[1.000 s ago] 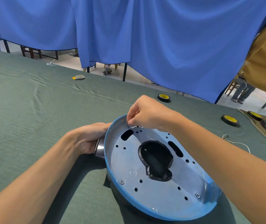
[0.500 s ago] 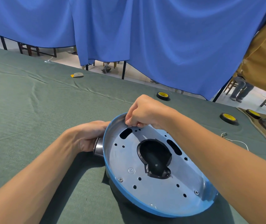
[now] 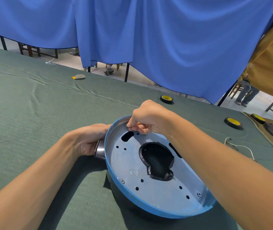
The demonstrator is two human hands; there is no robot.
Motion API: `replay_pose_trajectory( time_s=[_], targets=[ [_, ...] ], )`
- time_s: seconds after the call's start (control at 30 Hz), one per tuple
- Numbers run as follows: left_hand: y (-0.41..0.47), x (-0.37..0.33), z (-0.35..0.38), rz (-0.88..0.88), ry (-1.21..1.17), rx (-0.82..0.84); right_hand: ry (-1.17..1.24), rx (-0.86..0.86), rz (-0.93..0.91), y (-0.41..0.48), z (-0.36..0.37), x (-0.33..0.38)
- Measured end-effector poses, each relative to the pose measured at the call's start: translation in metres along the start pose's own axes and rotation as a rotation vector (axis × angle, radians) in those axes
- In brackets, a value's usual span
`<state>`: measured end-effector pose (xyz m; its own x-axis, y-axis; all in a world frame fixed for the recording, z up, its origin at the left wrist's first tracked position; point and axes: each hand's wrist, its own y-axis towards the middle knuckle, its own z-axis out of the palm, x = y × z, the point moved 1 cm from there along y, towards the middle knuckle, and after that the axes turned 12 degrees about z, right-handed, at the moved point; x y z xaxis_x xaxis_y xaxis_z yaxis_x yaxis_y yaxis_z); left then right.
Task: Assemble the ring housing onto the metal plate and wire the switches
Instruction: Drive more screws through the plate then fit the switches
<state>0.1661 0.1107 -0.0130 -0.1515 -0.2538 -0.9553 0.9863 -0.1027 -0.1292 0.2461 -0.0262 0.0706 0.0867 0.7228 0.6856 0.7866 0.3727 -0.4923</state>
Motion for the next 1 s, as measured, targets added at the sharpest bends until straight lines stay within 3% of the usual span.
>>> replay_pose_trajectory(
  time_s=[0.1, 0.23, 0.27, 0.4, 0.6, 1.0],
  targets=[
    [-0.001, 0.0, -0.001, -0.009, 0.0, 0.014, -0.102, 0.034, -0.121, -0.003, -0.008, -0.003],
    [0.0, 0.002, -0.004, -0.029, 0.029, -0.035, -0.479, -0.333, -0.507, -0.003, -0.026, 0.0],
    [0.001, 0.002, -0.005, -0.038, 0.034, -0.051, -0.511, -0.341, -0.569, -0.002, -0.028, 0.003],
    [0.002, 0.003, -0.007, -0.069, 0.061, -0.074, -0.832, -0.079, -0.496, 0.006, -0.026, 0.006],
    [0.007, 0.004, -0.008, -0.101, 0.104, -0.159, -0.61, -0.016, -0.515, 0.014, -0.028, 0.01],
    [0.009, 0.004, -0.005, -0.144, 0.108, -0.189, -0.582, 0.073, -0.514, 0.013, -0.035, 0.012]
  ],
)
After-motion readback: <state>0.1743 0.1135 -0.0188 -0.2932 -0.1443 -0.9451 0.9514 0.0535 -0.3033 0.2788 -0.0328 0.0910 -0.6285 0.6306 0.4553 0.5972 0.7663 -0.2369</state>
